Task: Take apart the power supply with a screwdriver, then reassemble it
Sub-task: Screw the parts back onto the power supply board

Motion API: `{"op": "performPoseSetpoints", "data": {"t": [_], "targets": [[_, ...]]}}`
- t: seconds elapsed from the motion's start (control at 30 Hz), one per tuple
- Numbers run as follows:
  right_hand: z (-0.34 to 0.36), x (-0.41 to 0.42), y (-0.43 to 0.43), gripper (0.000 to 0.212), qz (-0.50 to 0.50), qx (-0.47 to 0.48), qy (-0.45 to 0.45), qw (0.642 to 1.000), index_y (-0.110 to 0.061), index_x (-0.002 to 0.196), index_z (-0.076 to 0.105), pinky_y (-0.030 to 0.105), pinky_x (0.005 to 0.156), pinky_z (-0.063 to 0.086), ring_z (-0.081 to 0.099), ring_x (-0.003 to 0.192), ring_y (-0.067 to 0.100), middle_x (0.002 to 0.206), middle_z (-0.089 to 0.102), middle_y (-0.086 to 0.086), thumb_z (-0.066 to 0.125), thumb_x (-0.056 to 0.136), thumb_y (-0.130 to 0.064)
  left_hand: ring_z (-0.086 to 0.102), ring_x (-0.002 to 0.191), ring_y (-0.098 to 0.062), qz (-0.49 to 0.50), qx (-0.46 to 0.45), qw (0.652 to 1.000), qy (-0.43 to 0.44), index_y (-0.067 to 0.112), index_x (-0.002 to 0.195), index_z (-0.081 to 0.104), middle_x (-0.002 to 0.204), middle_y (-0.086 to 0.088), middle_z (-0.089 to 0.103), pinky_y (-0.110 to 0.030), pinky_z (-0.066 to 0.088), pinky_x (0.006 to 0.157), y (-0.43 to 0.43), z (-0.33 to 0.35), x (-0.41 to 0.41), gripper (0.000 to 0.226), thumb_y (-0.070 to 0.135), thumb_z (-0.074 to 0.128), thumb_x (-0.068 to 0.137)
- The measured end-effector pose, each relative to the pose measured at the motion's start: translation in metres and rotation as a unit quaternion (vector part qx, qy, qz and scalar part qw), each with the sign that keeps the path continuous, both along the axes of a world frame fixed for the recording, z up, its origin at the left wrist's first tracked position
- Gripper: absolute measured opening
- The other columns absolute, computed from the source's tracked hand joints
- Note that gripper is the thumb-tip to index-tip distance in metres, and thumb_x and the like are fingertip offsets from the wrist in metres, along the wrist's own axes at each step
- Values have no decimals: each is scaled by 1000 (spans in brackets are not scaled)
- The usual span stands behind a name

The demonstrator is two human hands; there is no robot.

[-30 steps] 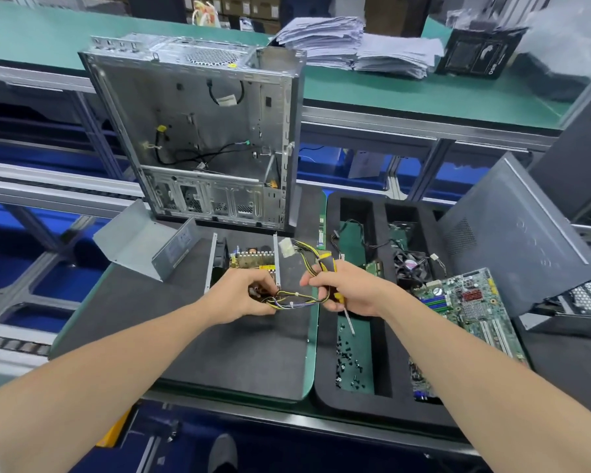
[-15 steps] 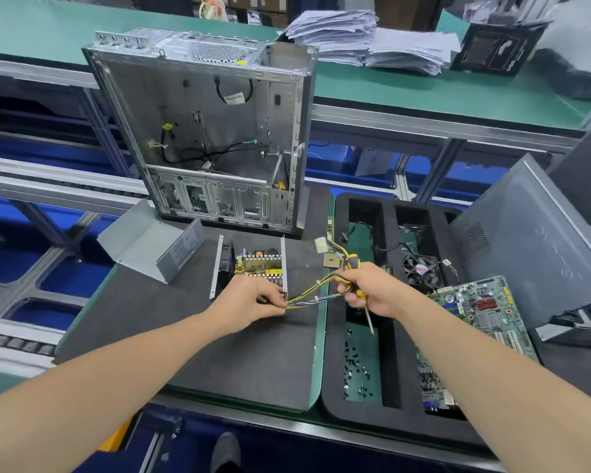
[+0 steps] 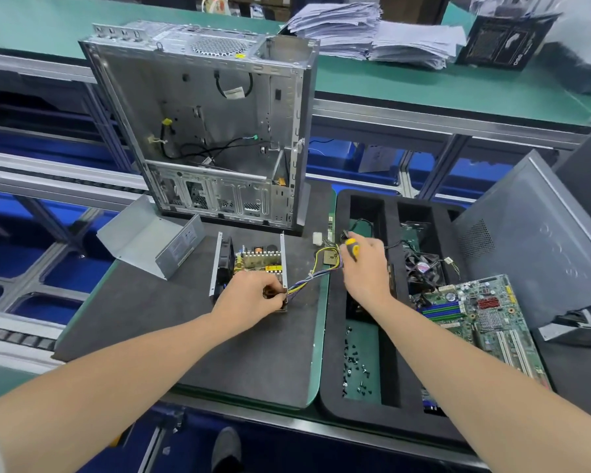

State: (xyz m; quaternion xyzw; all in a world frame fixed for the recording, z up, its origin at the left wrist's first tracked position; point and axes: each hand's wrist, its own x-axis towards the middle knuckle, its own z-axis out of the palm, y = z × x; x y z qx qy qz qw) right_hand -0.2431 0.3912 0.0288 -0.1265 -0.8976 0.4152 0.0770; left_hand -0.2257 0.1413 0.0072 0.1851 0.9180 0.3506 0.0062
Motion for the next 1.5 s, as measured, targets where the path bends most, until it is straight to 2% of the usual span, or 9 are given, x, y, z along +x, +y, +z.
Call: {"op": "performPoseSetpoints", "data": {"t": [0.1,0.2,0.43,0.53,0.67,0.87,1.1,1.27,1.5], "targets": [[8,9,-13,19,171,133,54,975,-29,117,75,35,85,50,60,102,18,122,51,-7,69,100,-29,68,79,-1,-2,-5,1000,-7,27,85,81,83,18,75,-29,56,80,-2,3,-3,1,28,82,84],[8,16,-30,33,331,226,-9,916,-32,123,76,37,91,53,62,109,18,125,57,-11,78,92,-42,67,80,1,-11,-11,1000,7,27,85,81,82,18,75,-24,54,79,-4,6,-4,3,28,83,84],[-2,8,-50,8,318,335,-31,886,-24,101,70,35,68,43,66,101,34,107,69,2,71,97,-31,62,87,-14,-82,-95,990,59,19,91,79,89,5,72,-37,54,83,-10,12,-7,6,23,81,88],[1,2,-47,10,374,341,-69,860,-19,105,65,42,80,51,64,107,37,111,66,6,65,101,-29,58,92,-21,-111,-195,958,180,26,84,79,91,5,63,-36,41,83,-20,14,-8,17,37,90,75],[16,-4,-48,21,404,320,-149,844,-19,107,66,43,88,54,63,106,34,113,68,5,65,100,-39,54,105,-25,-87,-269,943,174,30,82,78,107,1,57,-42,40,88,-17,14,-3,38,60,88,61],[29,-6,-56,33,388,215,-240,863,-4,93,65,37,68,45,63,81,34,87,69,15,72,95,-37,57,94,-25,-44,-266,951,150,18,84,74,109,-3,50,-41,42,82,-2,7,-4,46,62,78,75],[26,-6,-61,38,350,180,-275,877,-11,81,52,36,65,35,47,71,27,78,51,9,72,96,-40,44,71,-20,-104,-183,965,160,11,78,69,107,-10,50,-41,51,66,-16,8,-8,38,46,82,83],[21,-6,-56,40,356,225,-164,892,-15,109,69,35,73,47,59,89,25,97,63,2,79,89,-48,45,66,-20,-113,-173,966,157,11,79,68,106,-8,50,-42,51,65,-19,9,-10,37,45,79,88],[15,-2,-48,38,358,157,7,920,-12,97,79,32,79,49,57,85,16,98,62,-1,94,74,-38,47,66,-21,-120,-181,962,168,14,81,64,106,-7,48,-38,48,64,-20,5,-13,33,44,73,91]]}}
